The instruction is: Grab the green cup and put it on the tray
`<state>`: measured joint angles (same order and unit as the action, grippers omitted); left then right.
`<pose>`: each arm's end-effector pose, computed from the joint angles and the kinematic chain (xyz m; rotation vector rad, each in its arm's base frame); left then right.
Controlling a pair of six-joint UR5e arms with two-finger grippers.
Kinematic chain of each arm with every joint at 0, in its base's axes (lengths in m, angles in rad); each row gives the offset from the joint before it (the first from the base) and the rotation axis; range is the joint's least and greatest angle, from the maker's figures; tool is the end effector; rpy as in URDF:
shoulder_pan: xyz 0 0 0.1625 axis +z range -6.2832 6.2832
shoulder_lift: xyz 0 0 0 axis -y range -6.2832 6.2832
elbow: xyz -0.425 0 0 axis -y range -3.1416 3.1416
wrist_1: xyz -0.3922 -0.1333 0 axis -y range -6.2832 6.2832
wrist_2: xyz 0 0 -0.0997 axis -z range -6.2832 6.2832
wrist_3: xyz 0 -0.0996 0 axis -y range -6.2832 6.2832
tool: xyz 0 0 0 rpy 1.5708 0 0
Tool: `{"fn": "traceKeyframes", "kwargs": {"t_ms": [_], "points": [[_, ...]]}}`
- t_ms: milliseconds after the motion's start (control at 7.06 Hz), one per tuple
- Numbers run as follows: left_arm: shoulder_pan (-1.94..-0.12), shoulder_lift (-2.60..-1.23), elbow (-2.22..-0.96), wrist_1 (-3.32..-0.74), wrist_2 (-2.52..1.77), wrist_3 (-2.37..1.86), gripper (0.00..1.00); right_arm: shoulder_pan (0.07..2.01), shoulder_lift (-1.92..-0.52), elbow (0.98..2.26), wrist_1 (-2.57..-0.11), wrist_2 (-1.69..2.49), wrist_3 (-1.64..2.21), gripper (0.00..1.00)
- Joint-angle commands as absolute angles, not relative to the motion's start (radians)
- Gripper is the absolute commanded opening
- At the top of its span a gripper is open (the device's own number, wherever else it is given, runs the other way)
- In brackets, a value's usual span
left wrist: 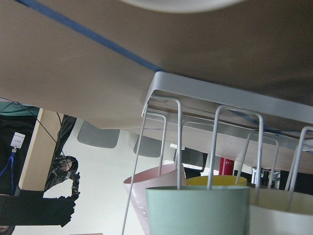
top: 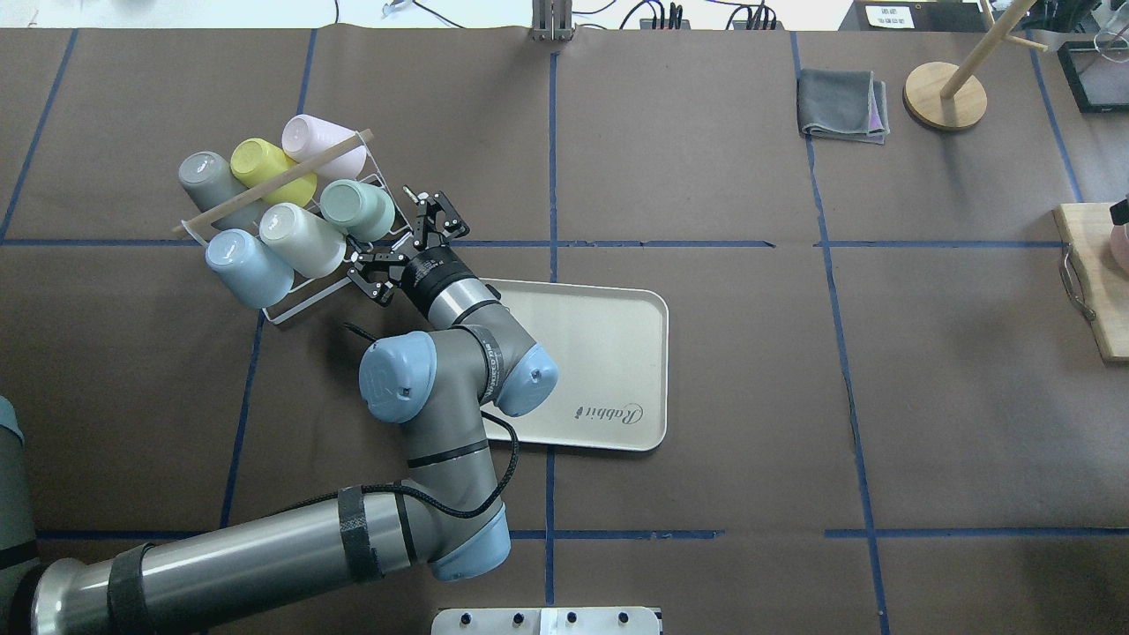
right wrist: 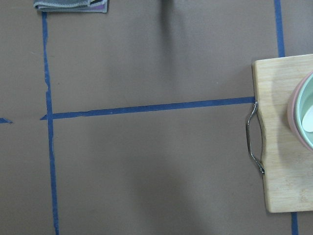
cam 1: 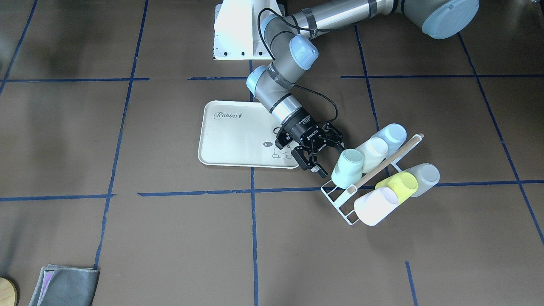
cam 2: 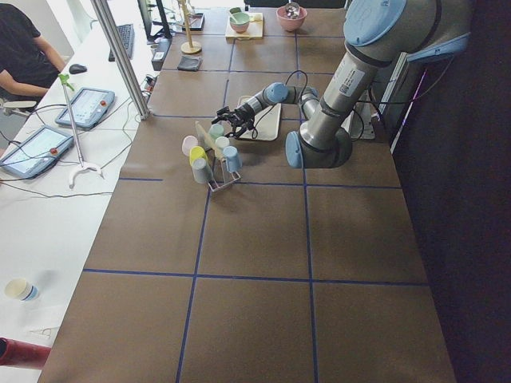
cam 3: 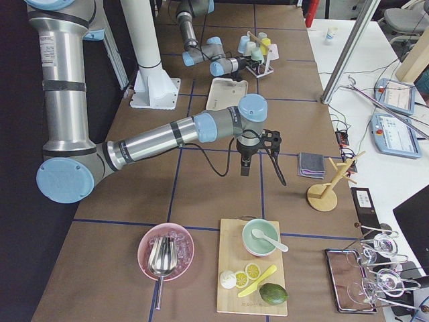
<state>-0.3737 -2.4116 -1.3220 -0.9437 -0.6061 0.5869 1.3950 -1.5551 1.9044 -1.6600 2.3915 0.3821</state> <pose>0.6102 -0.4704 0.2873 0.2947 -1.0582 1.6441 -0.0260 -0.4920 0.4932 0.0111 -0.8518 0.0870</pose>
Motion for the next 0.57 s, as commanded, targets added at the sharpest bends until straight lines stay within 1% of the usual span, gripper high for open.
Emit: {"fn": "traceKeyframes", "kwargs": {"t_ms": [0,425], "points": [[-0.382,-2.410,-1.281,-0.978,-0.600,0.584,1.00,1.407,-1.549,1.893,-1.660,2.393,0.362,1.00],[-0.385,-2.405,-1.278,-0.985,-0.600,0.571,1.00,1.407,-1.545,1.894,-1.660,2.395,0.362,1.00]]}}
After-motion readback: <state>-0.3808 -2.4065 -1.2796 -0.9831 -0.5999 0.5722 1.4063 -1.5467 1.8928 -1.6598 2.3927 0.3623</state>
